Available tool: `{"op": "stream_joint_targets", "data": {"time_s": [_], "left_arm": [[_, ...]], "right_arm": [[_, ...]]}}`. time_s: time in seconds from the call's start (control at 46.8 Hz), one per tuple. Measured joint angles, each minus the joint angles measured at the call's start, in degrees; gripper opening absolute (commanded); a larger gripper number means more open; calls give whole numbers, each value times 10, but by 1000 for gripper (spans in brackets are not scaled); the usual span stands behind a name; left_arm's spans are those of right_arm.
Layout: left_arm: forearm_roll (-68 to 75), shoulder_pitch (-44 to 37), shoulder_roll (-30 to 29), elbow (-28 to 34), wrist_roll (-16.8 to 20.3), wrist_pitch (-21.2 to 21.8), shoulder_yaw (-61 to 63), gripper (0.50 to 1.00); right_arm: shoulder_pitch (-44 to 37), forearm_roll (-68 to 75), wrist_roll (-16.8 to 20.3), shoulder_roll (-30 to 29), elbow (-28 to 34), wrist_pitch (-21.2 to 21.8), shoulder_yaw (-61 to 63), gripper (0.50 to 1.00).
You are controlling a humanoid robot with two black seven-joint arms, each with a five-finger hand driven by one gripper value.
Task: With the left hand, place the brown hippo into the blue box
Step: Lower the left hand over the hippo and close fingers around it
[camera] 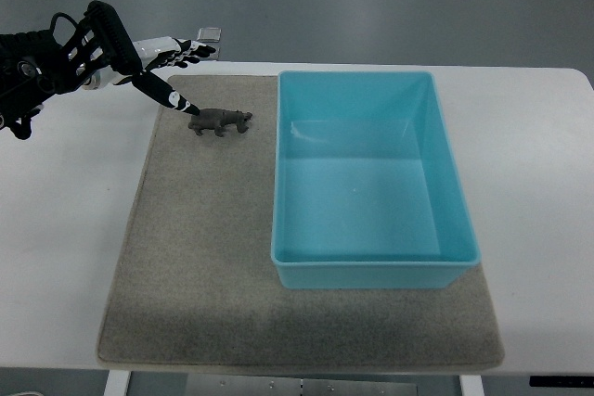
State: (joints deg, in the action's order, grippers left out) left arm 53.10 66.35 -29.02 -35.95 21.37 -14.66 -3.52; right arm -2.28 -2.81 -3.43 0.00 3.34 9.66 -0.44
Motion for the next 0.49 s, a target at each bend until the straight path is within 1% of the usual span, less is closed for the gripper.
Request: {"op": "stream_joint_targets", "data": {"time_s": [0.086,0.128,0.492], "left_arm": [[29,0,0,-9,0,27,0,984],[36,0,0,-12,0,32,0,986],[70,-8,0,-13,0,35,4,984]], "right_arm": [[0,0,0,0,0,0,0,936],[0,0,0,0,0,0,0,936],[0,0,0,0,0,0,0,936]]}}
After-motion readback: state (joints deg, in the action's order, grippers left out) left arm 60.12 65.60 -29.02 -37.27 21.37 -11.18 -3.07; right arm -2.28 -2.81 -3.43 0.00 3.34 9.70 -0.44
